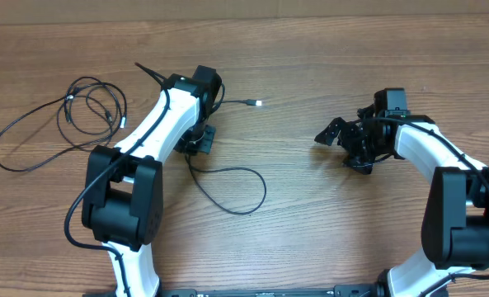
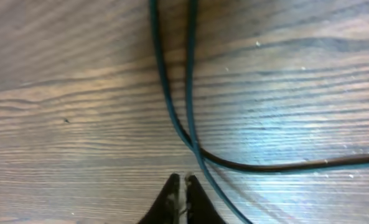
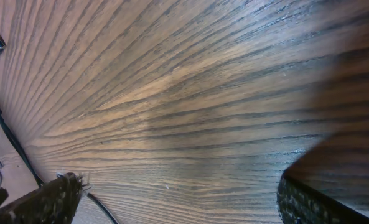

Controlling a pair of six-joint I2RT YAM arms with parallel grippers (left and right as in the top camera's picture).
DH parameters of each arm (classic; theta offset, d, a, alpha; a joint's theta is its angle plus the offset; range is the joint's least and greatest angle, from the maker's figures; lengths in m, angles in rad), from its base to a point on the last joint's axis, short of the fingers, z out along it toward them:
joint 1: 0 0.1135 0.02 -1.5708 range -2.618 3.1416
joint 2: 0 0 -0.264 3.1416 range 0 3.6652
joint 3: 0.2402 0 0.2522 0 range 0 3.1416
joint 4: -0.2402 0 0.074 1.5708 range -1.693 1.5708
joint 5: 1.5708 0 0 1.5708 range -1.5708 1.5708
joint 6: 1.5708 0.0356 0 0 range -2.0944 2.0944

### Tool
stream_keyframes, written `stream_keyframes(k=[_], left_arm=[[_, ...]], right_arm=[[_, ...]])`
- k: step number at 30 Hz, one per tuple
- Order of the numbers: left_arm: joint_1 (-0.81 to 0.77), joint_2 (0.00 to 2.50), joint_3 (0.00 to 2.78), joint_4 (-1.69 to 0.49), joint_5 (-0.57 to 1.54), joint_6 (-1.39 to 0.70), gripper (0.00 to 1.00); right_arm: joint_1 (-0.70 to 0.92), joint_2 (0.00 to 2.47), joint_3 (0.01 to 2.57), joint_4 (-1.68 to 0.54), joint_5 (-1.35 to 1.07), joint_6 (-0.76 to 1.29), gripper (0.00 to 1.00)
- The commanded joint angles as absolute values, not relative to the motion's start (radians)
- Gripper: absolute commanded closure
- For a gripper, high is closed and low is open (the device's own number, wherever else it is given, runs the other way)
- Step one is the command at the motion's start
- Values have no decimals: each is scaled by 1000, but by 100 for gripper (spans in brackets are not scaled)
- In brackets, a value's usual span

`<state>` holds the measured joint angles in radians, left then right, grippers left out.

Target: Untangle cables

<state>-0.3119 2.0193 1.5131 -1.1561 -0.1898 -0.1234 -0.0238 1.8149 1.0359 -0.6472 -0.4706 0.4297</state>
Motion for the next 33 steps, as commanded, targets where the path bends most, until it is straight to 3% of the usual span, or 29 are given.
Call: stream_keyframes(k=[1,2,5,10,12,23,27,33], left_arm=[[-307,2008,1512,-1155,-88,-138,77],[-307,2008,1512,-1153,-49,-134,67],[-308,2008,1512,-1156,82,-109,55],[-309,2008,1509,-1172,117,-126,52],[-309,2008,1502,-1175,116,-205,41],[-301,2008,1353,-1113,-10,-721,40],[-300,2008,1302,-1082,-88,-916,31],[-300,2008,1260,-968,-85,-958,34]], right_arm=[[-29,1855,1009,-647,-359,418,0],[-29,1855,1009,-647,-359,418,0],[-29,1855,1009,-647,-359,418,0],[-29,1855,1009,-647,-359,418,0],[-29,1855,1009,-647,-359,418,0],[-29,1855,1009,-647,-359,418,0],[-29,1855,1009,-647,-359,418,0],[-29,1855,1009,-647,-359,418,0]])
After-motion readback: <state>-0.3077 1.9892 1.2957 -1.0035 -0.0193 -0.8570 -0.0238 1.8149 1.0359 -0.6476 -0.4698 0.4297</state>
